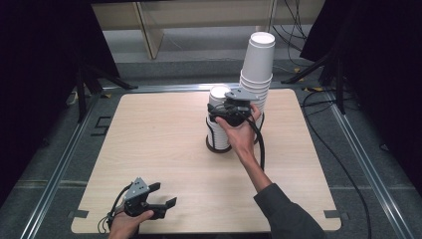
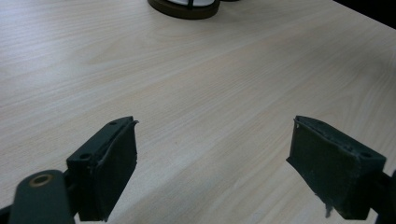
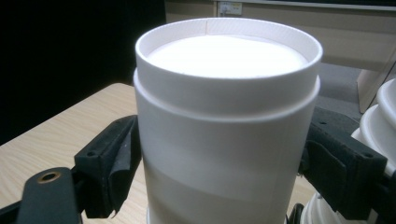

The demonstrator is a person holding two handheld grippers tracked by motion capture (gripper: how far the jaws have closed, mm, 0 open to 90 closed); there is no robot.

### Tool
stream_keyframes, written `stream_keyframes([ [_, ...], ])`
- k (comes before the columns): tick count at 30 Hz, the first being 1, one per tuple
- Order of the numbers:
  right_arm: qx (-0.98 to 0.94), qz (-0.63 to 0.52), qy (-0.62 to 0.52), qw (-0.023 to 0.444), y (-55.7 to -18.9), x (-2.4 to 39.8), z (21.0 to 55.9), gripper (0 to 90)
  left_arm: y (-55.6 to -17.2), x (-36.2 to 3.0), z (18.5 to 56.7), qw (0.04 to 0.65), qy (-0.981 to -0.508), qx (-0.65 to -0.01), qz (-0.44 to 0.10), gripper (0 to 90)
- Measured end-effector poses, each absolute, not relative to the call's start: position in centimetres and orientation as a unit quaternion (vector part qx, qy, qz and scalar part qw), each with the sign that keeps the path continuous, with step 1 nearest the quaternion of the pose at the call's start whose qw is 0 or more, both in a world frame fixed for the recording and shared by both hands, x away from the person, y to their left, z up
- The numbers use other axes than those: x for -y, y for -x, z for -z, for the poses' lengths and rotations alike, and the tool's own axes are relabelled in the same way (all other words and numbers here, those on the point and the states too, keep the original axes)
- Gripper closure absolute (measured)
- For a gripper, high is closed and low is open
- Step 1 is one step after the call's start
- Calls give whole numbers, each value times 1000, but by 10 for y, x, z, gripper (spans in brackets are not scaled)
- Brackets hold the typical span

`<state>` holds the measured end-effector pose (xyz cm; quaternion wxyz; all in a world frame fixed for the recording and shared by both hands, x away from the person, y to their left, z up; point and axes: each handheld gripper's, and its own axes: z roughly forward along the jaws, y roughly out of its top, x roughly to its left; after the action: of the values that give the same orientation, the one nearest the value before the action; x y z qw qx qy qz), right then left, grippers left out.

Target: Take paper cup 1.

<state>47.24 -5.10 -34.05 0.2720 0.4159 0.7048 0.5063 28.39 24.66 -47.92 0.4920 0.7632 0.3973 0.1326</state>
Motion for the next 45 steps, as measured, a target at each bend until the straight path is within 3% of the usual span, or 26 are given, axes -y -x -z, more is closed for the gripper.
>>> stream_keyframes([
  [13, -691, -509, -441, 263, -476, 45, 341, 158, -283, -245, 479, 492, -765, -392, -136, 145],
  [25, -683, -515, -442, 272, -476, 45, 337, 202, -282, -244, 478, 488, -769, -389, -139, 145],
  [45, -662, -558, -420, 274, -468, 58, 273, 206, -283, -244, 479, 490, -770, -384, -142, 145],
])
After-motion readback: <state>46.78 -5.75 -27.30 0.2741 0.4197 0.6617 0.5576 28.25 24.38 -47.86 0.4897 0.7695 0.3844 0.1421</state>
